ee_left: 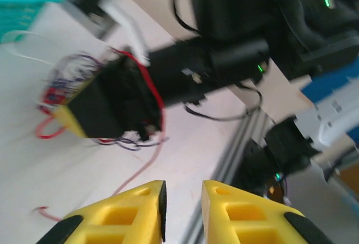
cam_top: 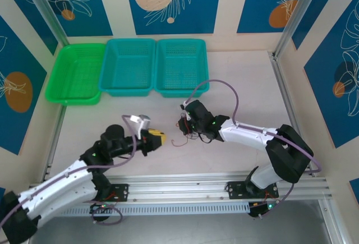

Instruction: Untangle the cables

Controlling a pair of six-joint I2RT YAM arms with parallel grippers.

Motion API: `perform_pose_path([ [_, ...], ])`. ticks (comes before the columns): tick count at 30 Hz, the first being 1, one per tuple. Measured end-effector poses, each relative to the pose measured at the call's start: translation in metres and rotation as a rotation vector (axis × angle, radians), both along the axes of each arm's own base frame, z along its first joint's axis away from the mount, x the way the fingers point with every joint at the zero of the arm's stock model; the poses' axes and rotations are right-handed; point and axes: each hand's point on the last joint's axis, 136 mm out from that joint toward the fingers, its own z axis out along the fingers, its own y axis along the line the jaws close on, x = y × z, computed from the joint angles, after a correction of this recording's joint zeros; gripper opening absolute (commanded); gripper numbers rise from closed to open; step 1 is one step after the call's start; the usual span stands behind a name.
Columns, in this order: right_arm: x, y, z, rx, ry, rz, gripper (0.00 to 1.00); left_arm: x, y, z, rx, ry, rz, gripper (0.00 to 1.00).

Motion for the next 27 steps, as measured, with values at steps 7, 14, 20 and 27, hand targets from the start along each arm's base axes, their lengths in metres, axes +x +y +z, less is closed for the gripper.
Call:
perform_pose_path([
  [7, -0.007, -0.004, 0.012, 0.034, 0.045, -0.040, 0.06, -0.020, -0.052, -0.056, 0.162, -0.060, -0.139, 0.51],
  [14, -0.012, -0.004, 0.023, 0.085, 0.065, -0.061, 0.06, 0.000, -0.081, -0.077, 0.210, -0.150, -0.093, 0.62],
  [20, -0.012, -0.005, 0.025, 0.106, 0.081, -0.088, 0.05, 0.014, -0.105, -0.085, 0.219, -0.167, -0.081, 0.25],
  [27, -0.008, -0.013, 0.022, 0.098, 0.081, -0.133, 0.11, 0.025, -0.103, -0.083, 0.212, -0.159, -0.004, 0.00],
])
